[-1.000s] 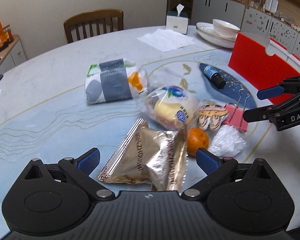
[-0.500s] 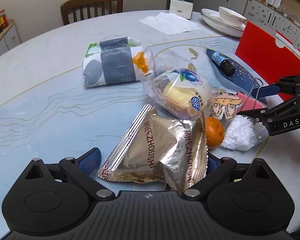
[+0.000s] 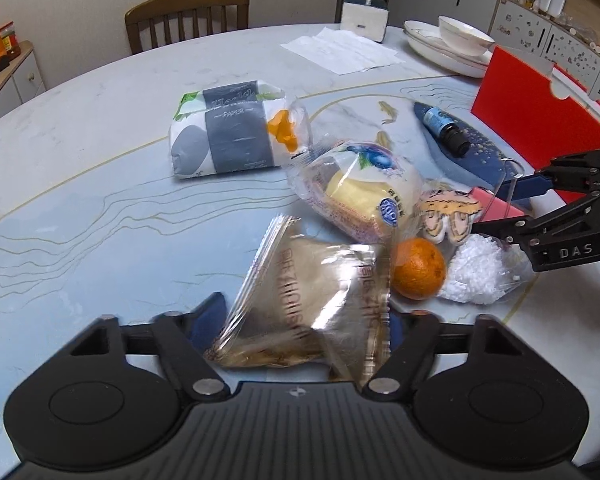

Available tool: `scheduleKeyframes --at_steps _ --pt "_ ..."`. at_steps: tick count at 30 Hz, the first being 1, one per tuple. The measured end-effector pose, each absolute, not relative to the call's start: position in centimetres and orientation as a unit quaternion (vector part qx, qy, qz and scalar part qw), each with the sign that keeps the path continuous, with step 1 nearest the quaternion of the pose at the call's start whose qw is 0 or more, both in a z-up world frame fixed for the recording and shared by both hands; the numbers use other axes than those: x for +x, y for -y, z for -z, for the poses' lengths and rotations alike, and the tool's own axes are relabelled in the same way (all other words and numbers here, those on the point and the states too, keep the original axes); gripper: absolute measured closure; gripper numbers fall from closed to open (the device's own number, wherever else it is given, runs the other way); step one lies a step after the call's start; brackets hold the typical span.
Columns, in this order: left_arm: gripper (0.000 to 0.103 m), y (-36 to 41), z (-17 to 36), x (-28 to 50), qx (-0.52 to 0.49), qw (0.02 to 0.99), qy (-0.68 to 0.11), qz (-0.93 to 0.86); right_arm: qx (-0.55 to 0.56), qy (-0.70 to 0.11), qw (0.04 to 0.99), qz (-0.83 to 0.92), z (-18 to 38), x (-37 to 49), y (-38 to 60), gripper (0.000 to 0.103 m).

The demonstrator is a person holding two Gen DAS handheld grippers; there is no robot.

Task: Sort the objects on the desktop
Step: 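Grasp the gold foil bread packet with the left tool while the right tool grasps the pink binder clip, then carry the foil packet and pink binder clip with both tools into the red box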

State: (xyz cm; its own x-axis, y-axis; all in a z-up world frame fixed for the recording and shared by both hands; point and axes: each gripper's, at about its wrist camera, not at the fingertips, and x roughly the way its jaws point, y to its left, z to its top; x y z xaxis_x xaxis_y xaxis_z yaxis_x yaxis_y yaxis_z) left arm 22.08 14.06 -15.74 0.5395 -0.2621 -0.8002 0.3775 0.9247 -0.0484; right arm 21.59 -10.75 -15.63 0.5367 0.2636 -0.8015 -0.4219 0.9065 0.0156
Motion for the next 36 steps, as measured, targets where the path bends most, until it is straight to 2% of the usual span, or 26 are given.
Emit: scheduleKeyframes --at_steps 1,2,10,23,36 --pt "0.041 -13.9 15.6 22.1 0.067 0.875 -0.443 0.182 -0.089 -0.437 0.872 -0.202 15.5 21.5 10.7 0.052" --pt "0.042 -13.8 15.6 22.1 0.067 0.875 -0.445 0.179 -0.092 -0.436 0.872 -0.203 15.5 21.4 10.7 0.059" --pt "0.051 -13.7 15.3 21.2 0.062 0.878 -0.444 0.166 -0.116 -0.418 0.876 -0.212 15.1 20.4 10.6 0.070" --pt "0.052 -13.3 14.0 18.9 0.036 0.878 -0.456 0.141 -0.087 -0.407 0.885 -0.210 13.6 18.8 13.3 0.073" --pt "0.052 -10.8 9.4 16.5 0.004 0.892 -0.430 0.141 -0.062 -0.378 0.894 -0.232 8.4 17.1 16.5 0.073"
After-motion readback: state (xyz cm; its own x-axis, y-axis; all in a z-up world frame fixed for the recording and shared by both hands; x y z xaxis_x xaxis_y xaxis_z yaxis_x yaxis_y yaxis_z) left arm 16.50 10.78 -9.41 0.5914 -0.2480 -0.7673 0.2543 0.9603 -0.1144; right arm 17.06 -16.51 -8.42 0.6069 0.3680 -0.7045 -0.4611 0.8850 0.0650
